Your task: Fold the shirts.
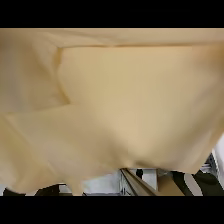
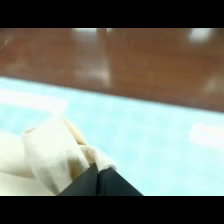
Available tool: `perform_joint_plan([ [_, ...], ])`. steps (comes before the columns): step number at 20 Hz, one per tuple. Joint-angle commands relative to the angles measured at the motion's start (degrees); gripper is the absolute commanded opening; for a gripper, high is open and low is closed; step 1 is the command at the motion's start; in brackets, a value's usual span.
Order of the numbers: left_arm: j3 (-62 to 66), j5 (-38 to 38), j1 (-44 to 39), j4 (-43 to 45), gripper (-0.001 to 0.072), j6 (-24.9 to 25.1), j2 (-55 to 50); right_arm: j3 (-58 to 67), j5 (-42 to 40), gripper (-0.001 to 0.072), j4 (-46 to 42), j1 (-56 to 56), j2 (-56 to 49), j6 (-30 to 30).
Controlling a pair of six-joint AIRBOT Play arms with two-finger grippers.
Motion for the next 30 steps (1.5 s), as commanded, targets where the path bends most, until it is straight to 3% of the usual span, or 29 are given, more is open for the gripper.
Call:
perform_joint_plan([
  [1,-17.4,5.7,-0.5,-0.7,0.003,0.5,-4.0,-16.2,-5.7,0.0014,2.6,0.1,-3.5,-2.7],
  [4,-25.8,15.0,-3.8,-0.7,0.0031,0.5,-13.2,-24.2,-14.1,0.0014,3.7,0.1,-13.0,-4.3],
  [8,-22.8,27.5,-7.6,-0.9,0.0031,0.3,-29.8,-21.7,-23.3,0.0014,11.5,0.1,-32.3,-5.4],
  [11,-14.2,27.6,-8.0,-1.1,0.0031,-2.4,-40.7,-15.1,-28.4,0.0014,19.6,0.1,-45.1,-5.2],
  [15,-7.7,24.4,-8.0,-5.8,0.0036,-4.9,-48.3,-3.4,-27.2,0.0022,25.1,0.0,-58.1,-3.7],
  [16,-7.7,23.6,-8.0,-7.3,0.0117,-4.9,-49.0,-1.9,-27.0,0.0256,26.8,0.0,-59.9,-3.6],
  [17,-7.6,21.8,-8.0,-7.6,0.0432,-4.9,-49.3,-1.3,-26.7,0.0616,28.0,0.0,-60.5,-3.7],
  [18,-7.6,19.4,-7.7,-7.0,0.0693,-4.5,-49.3,-0.9,-25.8,0.0626,28.1,-0.5,-60.4,-4.0],
  [20,-6.3,9.1,-4.8,-4.5,0.0701,-4.2,-49.2,1.1,-18.1,0.0626,27.9,-3.7,-60.0,-4.0],
  [22,-5.2,-4.9,0.2,-1.6,0.0701,-3.7,-49.1,1.6,-5.0,0.0622,26.3,-8.7,-58.5,-4.0],
  [24,-8.0,-15.8,4.9,0.0,0.0702,-1.8,-48.2,-0.7,4.5,0.0621,14.5,-12.0,-55.6,-4.1],
  [27,-22.8,-15.6,10.2,0.7,0.0702,-0.3,-40.5,-17.9,-2.4,0.062,2.8,-15.4,-44.5,-2.8],
  [30,-39.9,-9.9,16.7,0.4,0.0701,2.8,-30.8,-40.3,-12.7,0.0621,8.7,-18.2,-31.4,-7.8],
])
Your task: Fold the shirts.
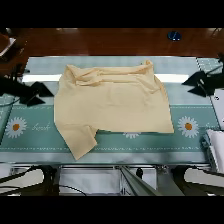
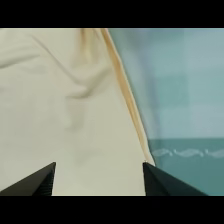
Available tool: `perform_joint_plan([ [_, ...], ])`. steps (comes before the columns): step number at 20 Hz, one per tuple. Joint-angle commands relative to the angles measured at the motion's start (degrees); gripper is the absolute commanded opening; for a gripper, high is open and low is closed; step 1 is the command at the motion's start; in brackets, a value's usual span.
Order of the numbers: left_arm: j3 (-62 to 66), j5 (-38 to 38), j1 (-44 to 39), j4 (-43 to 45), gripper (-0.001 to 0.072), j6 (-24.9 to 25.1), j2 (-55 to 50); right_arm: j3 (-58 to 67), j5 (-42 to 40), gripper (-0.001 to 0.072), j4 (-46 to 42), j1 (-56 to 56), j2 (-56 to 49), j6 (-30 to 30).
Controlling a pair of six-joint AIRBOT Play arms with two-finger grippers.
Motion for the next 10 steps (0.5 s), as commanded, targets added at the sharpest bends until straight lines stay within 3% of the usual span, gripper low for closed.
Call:
perform_joint_plan([
  [1,-17.6,1.4,8.5,-0.5,0.0701,5.2,9.6,-22.9,-7.3,0.0621,2.2,-3.7,14.2,-5.4],
  [5,-29.9,4.0,16.9,-7.3,0.0701,8.9,13.0,-37.4,-9.9,0.062,7.6,-3.9,26.3,-7.6],
  [7,-33.8,7.9,16.6,-9.5,0.0699,9.1,12.8,-39.3,-10.0,0.062,8.5,-3.9,28.2,-7.6],
  [10,-37.2,12.7,13.4,-15.9,0.0698,13.9,12.8,-39.3,-8.9,0.062,9.3,-3.8,28.3,-7.6],
])
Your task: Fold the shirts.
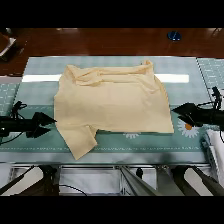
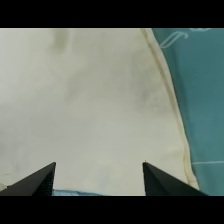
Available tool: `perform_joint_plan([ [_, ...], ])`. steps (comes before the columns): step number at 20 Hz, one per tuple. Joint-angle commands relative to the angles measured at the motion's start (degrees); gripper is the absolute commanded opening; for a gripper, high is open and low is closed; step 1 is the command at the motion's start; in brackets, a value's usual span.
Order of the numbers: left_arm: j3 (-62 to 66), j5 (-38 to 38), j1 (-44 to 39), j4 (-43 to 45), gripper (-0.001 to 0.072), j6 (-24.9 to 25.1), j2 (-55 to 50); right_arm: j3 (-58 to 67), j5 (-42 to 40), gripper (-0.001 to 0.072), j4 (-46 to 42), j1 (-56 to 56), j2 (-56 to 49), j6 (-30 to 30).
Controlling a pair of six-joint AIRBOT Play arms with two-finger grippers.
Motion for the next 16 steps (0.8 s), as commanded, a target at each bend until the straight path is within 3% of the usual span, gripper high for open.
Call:
perform_joint_plan([
  [1,-4.9,6.9,-2.3,-5.6,0.0698,3.7,0.6,-2.7,0.6,0.062,1.8,-0.2,2.2,-0.6],
  [7,-4.9,16.3,-11.8,-9.5,0.0683,3.7,0.5,-2.6,-0.8,0.062,2.9,-0.2,2.2,-0.5],
  [8,-4.9,17.2,-13.6,-9.5,0.0593,3.7,0.5,-2.5,-3.4,0.062,2.0,-0.3,2.2,-0.4],
  [9,-4.9,17.3,-14.9,-9.5,0.0387,3.7,0.5,-2.3,-5.5,0.062,1.0,-0.9,2.2,0.6],
  [10,-4.9,17.2,-15.7,-9.5,0.0089,3.7,0.5,-2.3,-7.4,0.062,-0.6,-2.0,2.2,2.4],
  [11,-4.8,16.9,-16.0,-9.5,0.003,3.8,0.5,-2.3,-8.0,0.062,-3.3,-3.1,2.2,4.3],
  [16,-4.7,16.0,-16.0,-9.5,0.003,3.9,0.6,-3.6,3.4,0.062,-21.7,-4.9,2.2,12.5],
])
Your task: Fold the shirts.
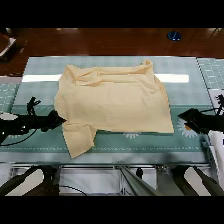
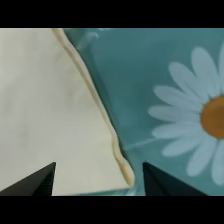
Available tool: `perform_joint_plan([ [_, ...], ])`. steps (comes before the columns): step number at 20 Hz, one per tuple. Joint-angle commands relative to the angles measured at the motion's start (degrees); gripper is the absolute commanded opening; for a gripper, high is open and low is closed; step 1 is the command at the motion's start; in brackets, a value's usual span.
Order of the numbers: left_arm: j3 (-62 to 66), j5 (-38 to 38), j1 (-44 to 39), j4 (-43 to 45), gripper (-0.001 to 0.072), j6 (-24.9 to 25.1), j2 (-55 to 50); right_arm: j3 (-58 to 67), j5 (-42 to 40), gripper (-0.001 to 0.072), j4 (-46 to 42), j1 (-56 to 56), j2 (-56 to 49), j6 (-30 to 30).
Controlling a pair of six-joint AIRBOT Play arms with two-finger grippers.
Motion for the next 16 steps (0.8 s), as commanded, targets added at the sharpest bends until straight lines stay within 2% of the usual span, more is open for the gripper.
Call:
perform_joint_plan([
  [1,0.0,-0.1,-0.5,-0.3,0.003,0.1,0.0,-2.0,6.6,0.0619,-10.0,-0.7,0.0,4.5],
  [5,0.0,-0.5,-0.5,-0.4,0.003,0.1,0.0,-3.3,5.4,0.062,-7.9,2.9,-4.5,3.6],
  [9,0.0,-0.6,-0.5,-0.4,0.003,0.1,0.0,-3.2,0.5,0.0618,3.6,2.9,-10.4,-1.1],
  [13,0.0,-0.6,-0.5,-0.4,0.003,0.0,0.0,-2.8,-2.4,0.0605,8.9,5.3,-16.0,-3.5],
  [15,0.0,-0.7,-0.5,-0.4,0.003,-0.1,0.0,-1.0,-4.6,0.0482,10.8,8.7,-17.9,-3.6],
  [16,0.0,-0.7,-0.5,-0.4,0.0031,-0.1,0.0,0.7,-5.3,0.0318,11.5,10.5,-18.8,-3.7],
])
